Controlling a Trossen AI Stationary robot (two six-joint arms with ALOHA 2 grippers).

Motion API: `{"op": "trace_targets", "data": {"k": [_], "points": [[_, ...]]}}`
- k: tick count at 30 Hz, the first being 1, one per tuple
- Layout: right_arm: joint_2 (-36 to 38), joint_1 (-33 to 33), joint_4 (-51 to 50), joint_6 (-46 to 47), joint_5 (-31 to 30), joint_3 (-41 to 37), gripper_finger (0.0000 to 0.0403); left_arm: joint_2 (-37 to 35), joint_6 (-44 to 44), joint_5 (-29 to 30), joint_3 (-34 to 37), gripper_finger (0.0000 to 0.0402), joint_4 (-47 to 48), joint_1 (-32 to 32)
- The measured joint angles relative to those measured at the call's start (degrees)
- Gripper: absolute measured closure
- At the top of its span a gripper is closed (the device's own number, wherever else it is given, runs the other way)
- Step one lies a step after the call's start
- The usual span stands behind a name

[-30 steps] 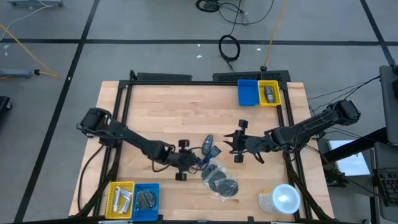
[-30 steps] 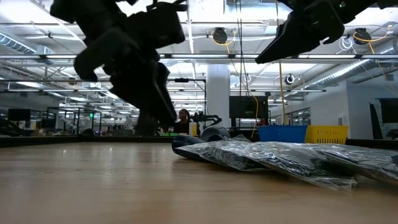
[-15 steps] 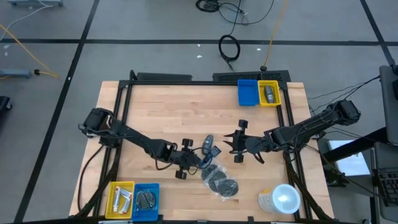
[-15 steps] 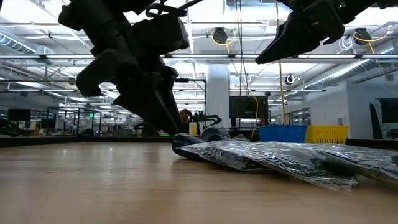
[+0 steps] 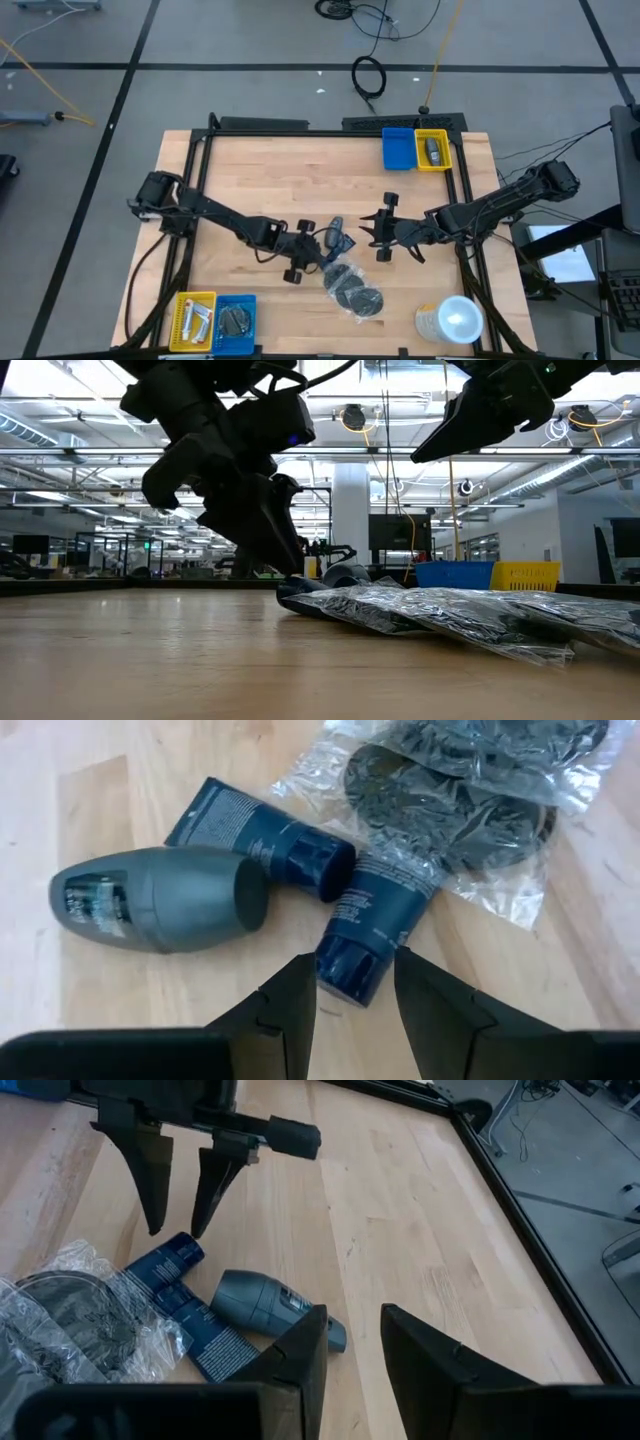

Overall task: Pick & Place Travel size toiletries
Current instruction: Put the blue shave cream into the top blue bin

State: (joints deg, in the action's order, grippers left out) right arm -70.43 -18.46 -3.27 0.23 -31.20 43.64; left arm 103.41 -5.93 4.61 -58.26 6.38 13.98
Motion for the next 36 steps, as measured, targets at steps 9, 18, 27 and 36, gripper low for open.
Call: {"op": "trace_targets", "data": {"k": [9, 18, 27, 36], "points": [[0.0, 0.0, 0.8, 0.0, 0.0, -0.6, 0.0314, 2.5, -1.4, -2.2, 0.0, 0.0266, -3.2, -0.5], [0.0, 0.0, 2.0, -1.1, 0.0, -1.5, 0.0314, 6.6, -1.5, -3.5, -0.2, 0.0265, -7.2, -0.6], [0.0, 0.0, 2.2, -1.1, 0.0, -1.6, 0.0314, 8.3, 2.0, -5.0, -0.2, 0.0265, -7.2, -0.6], [0.0, 0.0, 2.2, -1.1, 0.0, -1.6, 0.0314, 8.6, 5.2, -4.0, 0.0, 0.0225, -6.3, -0.5]]}}
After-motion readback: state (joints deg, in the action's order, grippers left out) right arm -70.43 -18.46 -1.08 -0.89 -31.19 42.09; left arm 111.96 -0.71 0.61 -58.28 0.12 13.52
